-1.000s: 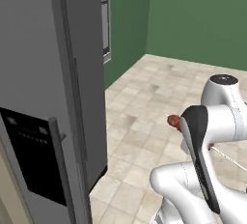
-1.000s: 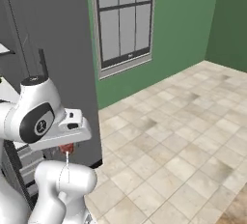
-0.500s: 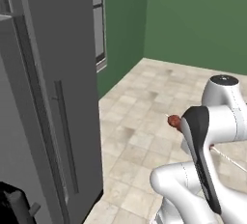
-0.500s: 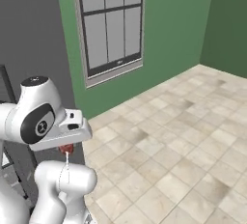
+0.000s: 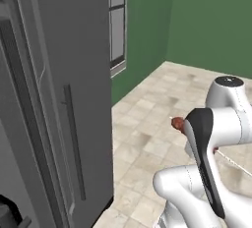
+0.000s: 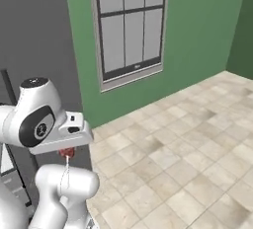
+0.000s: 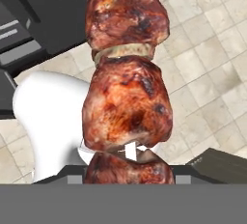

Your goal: Store the kebab skewer in the freezer for long-term storage. Close the freezer door after placing the cooked food.

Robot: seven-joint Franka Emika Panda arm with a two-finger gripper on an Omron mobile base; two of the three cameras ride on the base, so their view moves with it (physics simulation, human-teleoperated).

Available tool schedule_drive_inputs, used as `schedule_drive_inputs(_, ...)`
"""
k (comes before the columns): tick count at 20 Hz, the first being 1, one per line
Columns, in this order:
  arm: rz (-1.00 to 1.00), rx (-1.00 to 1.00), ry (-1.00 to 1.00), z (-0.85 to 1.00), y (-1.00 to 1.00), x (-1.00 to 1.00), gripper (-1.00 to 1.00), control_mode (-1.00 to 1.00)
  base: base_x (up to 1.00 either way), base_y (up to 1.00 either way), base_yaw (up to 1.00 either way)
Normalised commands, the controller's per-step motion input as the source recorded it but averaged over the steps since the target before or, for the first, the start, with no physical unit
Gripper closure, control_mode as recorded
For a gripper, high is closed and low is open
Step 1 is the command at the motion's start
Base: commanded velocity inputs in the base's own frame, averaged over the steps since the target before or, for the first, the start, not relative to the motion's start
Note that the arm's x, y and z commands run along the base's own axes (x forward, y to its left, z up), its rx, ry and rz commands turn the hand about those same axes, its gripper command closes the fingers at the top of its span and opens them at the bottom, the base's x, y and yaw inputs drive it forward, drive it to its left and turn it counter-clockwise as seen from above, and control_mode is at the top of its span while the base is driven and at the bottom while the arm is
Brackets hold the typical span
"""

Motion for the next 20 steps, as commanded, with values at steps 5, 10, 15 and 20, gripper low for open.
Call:
schedule_drive_inputs(5, 0.0, 0.0, 0.0, 0.0, 0.0, 0.0, 1.0, 1.0, 0.78, -0.2, 0.65)
schedule_drive_inputs(10, 0.0, 0.0, 0.0, 0.0, 0.0, 0.0, 1.0, 1.0, 0.24, -0.22, 0.63)
schedule_drive_inputs(15, 0.0, 0.0, 0.0, 0.0, 0.0, 0.0, 1.0, 1.0, -0.18, 0.15, 0.5)
schedule_drive_inputs(20, 0.0, 0.0, 0.0, 0.0, 0.0, 0.0, 1.0, 1.0, 0.05, 0.62, 0.32)
